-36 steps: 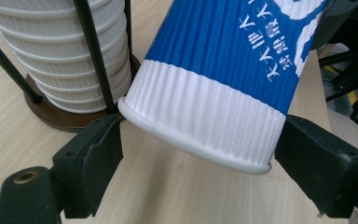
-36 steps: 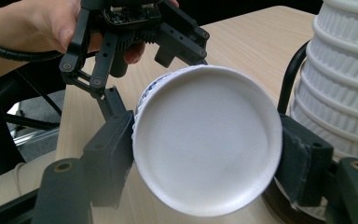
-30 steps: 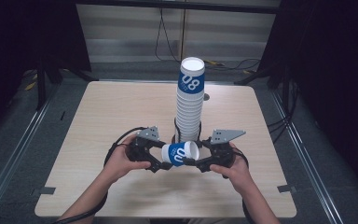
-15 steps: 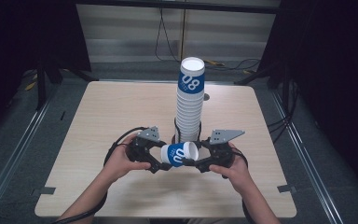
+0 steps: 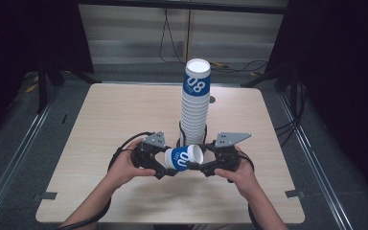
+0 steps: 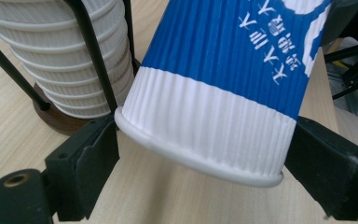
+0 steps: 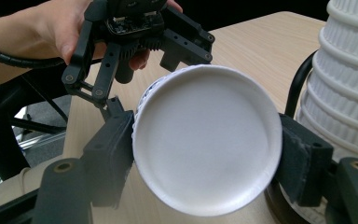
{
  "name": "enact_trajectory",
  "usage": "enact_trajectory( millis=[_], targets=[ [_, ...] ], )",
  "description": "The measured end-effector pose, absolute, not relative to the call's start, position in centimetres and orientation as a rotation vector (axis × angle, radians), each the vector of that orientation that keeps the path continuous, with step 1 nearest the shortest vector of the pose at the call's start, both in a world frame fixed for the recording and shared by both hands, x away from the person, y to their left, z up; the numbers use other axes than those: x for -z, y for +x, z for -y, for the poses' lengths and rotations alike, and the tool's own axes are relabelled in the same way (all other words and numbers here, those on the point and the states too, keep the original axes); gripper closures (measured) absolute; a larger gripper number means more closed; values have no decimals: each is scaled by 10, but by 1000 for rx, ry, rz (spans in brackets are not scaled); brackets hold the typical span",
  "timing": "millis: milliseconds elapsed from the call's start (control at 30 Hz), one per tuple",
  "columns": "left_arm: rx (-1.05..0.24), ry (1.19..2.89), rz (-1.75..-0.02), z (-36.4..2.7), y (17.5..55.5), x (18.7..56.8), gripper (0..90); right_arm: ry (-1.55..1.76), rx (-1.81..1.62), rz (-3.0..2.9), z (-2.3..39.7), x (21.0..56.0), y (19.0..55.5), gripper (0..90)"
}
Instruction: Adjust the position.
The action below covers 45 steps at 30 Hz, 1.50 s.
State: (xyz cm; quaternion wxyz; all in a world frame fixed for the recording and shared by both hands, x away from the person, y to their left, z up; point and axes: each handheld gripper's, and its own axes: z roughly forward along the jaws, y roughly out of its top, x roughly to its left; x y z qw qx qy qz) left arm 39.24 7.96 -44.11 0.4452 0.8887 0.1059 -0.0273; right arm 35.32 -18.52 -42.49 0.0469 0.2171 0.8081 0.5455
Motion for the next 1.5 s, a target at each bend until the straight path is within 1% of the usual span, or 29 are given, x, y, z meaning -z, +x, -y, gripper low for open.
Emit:
enact_trajectory(
  millis=[233,733,1067,1500],
  targets=[
    [88,2171,-281,-81,391,442,127,660,-1684,-2463,185,425,354,281],
    [107,2171,-271,-82,392,442,146,653,-1702,-2460,186,425,354,281],
    [68,2165,-249,-86,391,438,167,656,-1735,-2443,187,426,354,282],
    [98,2175,-234,-83,392,440,147,646,-1733,-2464,187,427,353,282]
  ],
)
